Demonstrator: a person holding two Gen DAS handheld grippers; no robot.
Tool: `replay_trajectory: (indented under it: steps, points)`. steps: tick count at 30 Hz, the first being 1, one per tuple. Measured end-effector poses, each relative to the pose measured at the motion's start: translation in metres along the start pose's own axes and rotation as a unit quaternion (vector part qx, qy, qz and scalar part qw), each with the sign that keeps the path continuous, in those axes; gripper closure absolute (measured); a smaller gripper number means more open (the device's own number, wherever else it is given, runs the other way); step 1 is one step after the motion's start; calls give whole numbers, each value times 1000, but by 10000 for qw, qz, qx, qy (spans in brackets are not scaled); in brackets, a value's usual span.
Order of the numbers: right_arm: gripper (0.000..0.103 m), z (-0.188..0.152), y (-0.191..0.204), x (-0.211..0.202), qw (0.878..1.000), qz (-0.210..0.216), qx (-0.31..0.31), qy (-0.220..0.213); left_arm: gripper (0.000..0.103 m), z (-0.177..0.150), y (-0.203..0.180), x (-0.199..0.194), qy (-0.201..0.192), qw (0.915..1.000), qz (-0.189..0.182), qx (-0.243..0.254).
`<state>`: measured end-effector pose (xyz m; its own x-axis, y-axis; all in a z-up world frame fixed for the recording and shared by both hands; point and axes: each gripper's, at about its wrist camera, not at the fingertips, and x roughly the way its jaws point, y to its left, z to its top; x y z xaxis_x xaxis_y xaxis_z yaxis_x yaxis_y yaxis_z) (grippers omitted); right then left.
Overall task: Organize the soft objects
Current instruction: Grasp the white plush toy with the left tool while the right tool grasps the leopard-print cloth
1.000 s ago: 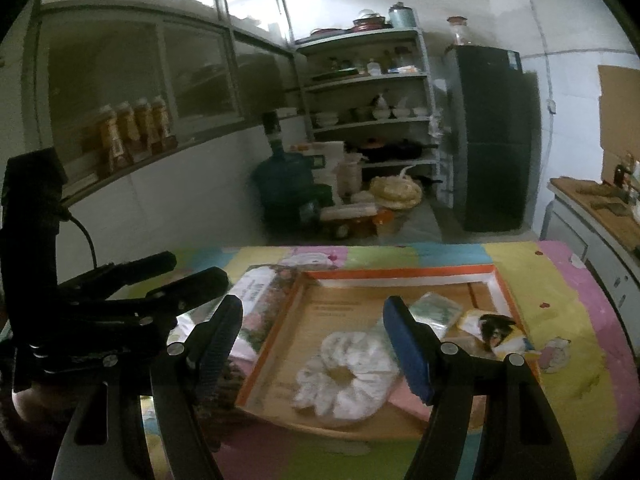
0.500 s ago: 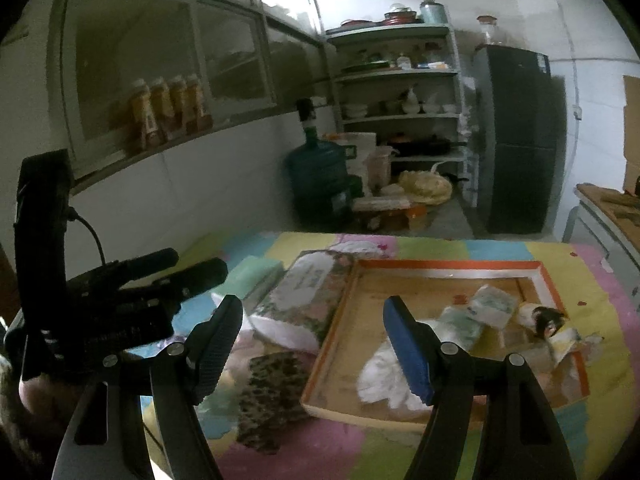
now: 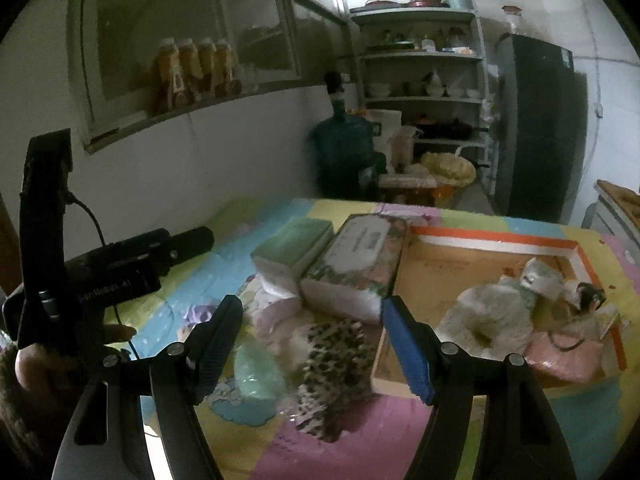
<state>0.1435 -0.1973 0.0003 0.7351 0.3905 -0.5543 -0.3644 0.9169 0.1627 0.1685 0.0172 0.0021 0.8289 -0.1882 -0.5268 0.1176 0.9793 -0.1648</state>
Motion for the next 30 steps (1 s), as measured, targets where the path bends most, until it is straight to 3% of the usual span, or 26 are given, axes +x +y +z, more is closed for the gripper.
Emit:
replay_trajectory:
  steps: [17, 24, 30]
  points:
    - [29, -6, 32, 23, 9995, 173, -149, 222, 16, -59, 66, 3, 349, 9960, 299, -771]
    - [29, -10, 29, 23, 9993, 214, -170, 258, 16, -82, 62, 20, 544, 9929, 295, -1011]
    - [29, -16, 20, 21, 9994, 189, -75, 263, 16, -94, 46, 38, 844, 9921, 294, -882]
